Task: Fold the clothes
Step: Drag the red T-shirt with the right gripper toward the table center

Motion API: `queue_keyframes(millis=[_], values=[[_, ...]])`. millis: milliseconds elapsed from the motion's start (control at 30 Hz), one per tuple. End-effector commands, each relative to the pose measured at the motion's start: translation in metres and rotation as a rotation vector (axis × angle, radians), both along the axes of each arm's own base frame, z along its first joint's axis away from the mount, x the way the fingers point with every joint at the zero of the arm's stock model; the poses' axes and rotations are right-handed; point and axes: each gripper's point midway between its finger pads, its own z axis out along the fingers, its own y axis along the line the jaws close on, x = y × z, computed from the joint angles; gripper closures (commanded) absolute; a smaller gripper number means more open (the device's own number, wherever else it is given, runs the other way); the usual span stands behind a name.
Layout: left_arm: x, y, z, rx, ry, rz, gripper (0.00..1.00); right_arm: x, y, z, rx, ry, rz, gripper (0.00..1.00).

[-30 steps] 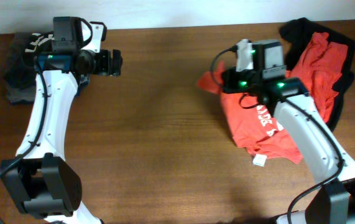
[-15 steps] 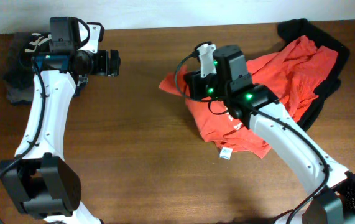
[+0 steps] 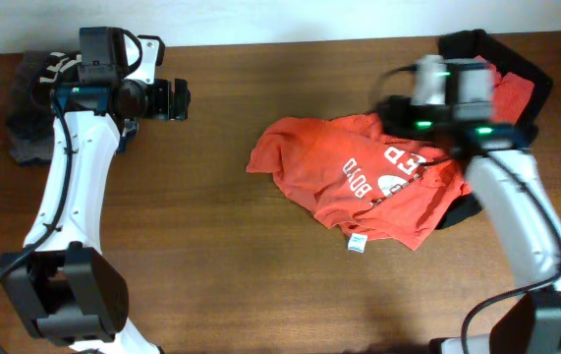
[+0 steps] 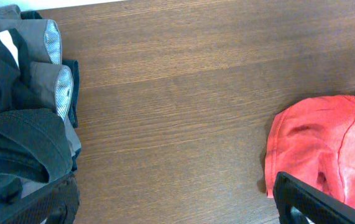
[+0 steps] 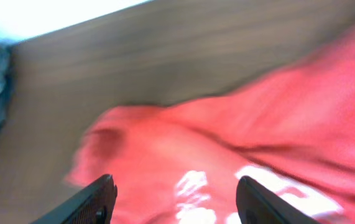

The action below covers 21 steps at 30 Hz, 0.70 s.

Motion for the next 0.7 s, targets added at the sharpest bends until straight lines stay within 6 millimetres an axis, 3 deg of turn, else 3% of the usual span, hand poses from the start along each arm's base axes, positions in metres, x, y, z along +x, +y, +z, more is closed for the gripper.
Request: queue_keyframes(millis=[0, 67, 233, 467, 667], values=[[-0.001, -0.008, 0.021, -0.005, -0.045, -0.023, 0.01, -0.009, -0.084, -0.006, -0.040, 0.045, -0.220, 0.35], [-0.001, -0.015, 0.021, -0.005, -0.046, -0.037, 0.01, -0.016, -0.129, -0.029, -0.026, 0.109, -0.324, 0.37], [-0.002, -0.026, 0.018, -0.005, -0.040, -0.061, 0.01, -0.023, -0.177, -0.080, 0.004, 0.219, -0.430, 0.40], [-0.001, -0.034, 0.008, -0.006, -0.017, -0.077, 0.01, -0.026, -0.216, -0.124, 0.030, 0.268, -0.508, 0.41], [0.000, -0.043, -0.004, -0.005, 0.009, -0.094, 0.01, -0.021, -0.222, -0.153, 0.044, 0.295, -0.511, 0.50]])
